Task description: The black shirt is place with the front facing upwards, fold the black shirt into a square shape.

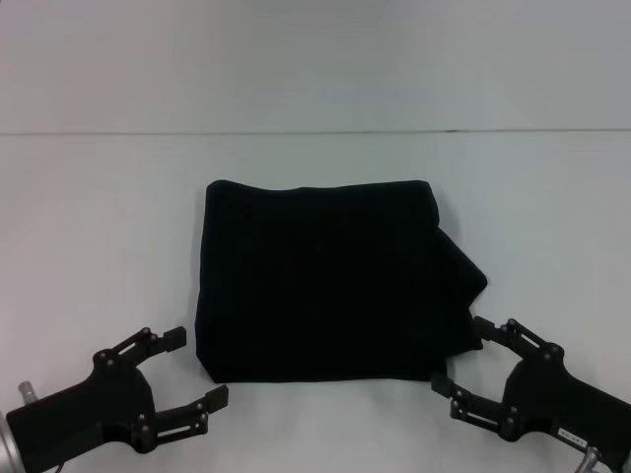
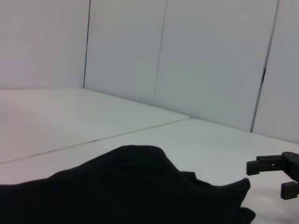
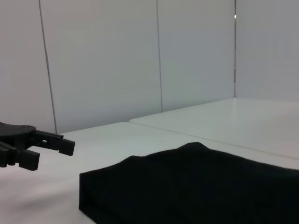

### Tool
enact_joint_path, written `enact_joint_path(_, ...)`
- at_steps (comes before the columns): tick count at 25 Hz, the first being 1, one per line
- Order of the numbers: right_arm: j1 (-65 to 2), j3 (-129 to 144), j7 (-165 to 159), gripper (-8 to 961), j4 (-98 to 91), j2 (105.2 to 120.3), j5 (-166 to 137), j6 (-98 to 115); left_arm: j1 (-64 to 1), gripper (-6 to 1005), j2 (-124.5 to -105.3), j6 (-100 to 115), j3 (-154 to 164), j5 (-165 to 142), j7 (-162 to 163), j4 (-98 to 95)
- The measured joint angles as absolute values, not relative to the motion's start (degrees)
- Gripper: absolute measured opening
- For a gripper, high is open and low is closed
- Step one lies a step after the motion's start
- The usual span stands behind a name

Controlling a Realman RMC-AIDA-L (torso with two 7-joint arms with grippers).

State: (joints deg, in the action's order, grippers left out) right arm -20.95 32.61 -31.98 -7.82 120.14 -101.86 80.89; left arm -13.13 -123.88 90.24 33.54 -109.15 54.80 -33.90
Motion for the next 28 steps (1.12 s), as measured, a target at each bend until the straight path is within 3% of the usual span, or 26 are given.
enact_joint_path(28, -22.7, 32.47, -31.2, 928, -6.93, 120.22, -101.33, 80.93, -14.25, 941, -123.97, 90.46, 33.28, -107.66, 54.57, -33.84)
